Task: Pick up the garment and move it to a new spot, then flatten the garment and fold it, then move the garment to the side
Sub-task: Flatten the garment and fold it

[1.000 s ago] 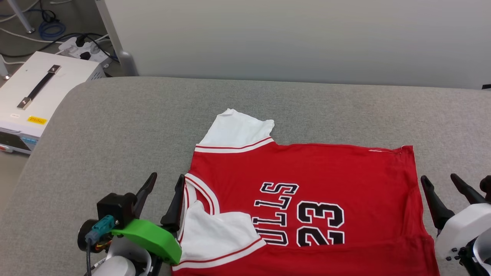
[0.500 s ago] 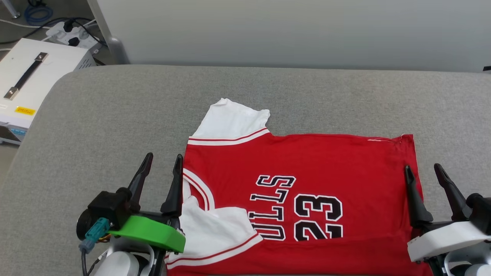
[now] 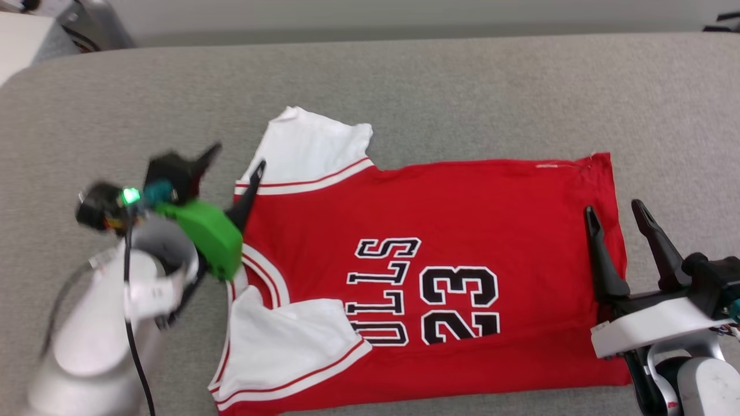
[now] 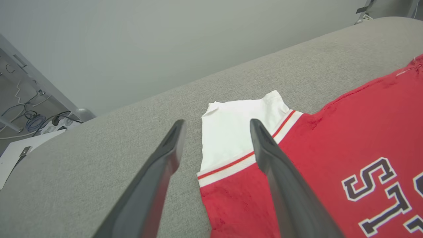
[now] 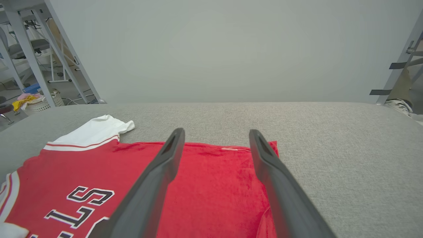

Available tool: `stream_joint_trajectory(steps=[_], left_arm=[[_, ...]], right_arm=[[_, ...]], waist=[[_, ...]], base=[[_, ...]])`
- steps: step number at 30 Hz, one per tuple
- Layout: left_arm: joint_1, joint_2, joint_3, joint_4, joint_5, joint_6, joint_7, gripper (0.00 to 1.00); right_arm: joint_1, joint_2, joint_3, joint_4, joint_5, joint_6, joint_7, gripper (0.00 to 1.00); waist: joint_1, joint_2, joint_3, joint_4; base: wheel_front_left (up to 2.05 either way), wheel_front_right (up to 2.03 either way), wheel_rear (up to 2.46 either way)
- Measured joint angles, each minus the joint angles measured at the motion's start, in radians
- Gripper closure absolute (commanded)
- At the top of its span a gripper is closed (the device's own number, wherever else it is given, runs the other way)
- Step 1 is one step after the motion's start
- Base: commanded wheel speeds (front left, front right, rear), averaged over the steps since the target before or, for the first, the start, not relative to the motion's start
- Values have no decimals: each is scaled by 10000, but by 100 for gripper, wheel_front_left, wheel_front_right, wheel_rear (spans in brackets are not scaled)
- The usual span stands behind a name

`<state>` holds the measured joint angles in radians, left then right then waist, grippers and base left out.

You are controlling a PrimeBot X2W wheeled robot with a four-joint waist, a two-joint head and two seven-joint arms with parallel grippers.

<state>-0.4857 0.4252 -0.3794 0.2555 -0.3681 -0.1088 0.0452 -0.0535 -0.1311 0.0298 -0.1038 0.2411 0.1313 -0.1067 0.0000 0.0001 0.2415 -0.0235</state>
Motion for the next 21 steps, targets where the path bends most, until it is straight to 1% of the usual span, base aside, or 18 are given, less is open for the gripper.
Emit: stream_joint_trajectory(steps=[2, 4, 5, 7, 10, 13, 17, 21], left_arm=[[-870, 322, -163, 136, -117, -107, 765, 0], [-1826, 681, -439, 313, -568, -165, 1856, 0], [-2177, 779, -525, 378, -775, -182, 2234, 0], [-3034, 1057, -974, 458, -1436, -188, 3218, 0], [-4055, 1521, -1774, 671, -2405, -190, 4408, 0], [-4687, 1894, -2079, 1170, -3467, -190, 5567, 0], [-5404, 2268, -2376, 1802, -4159, -190, 6506, 0], [-5837, 2282, -2554, 2520, -4452, -190, 6847, 0]], right_arm=[[-143, 38, 111, -40, -12, 0, -27, 0], [-265, 75, 150, -90, -12, 0, -36, 0], [-315, 77, 167, -102, -12, 0, -38, 0], [-436, 82, 255, -121, -12, 0, -40, 0], [-658, 104, 483, -123, -2, 0, -98, 0], [-839, 209, 629, -100, 213, 0, -190, 0], [-920, 211, 798, 23, 265, 0, -314, 0], [-950, 178, 1081, 104, 489, 0, -397, 0]], waist=[[0, 0, 243, -164], [0, 0, 515, -351], [0, 0, 622, -422], [0, 0, 890, -603], [1, 0, 1223, -887], [1, 0, 1500, -1205], [1, 0, 1884, -1595], [1, 0, 2268, -1889]], base=[[0, 0, 0], [0, 0, 0], [0, 0, 0], [0, 0, 0], [0, 0, 0], [0, 0, 0], [0, 0, 0], [0, 0, 0]])
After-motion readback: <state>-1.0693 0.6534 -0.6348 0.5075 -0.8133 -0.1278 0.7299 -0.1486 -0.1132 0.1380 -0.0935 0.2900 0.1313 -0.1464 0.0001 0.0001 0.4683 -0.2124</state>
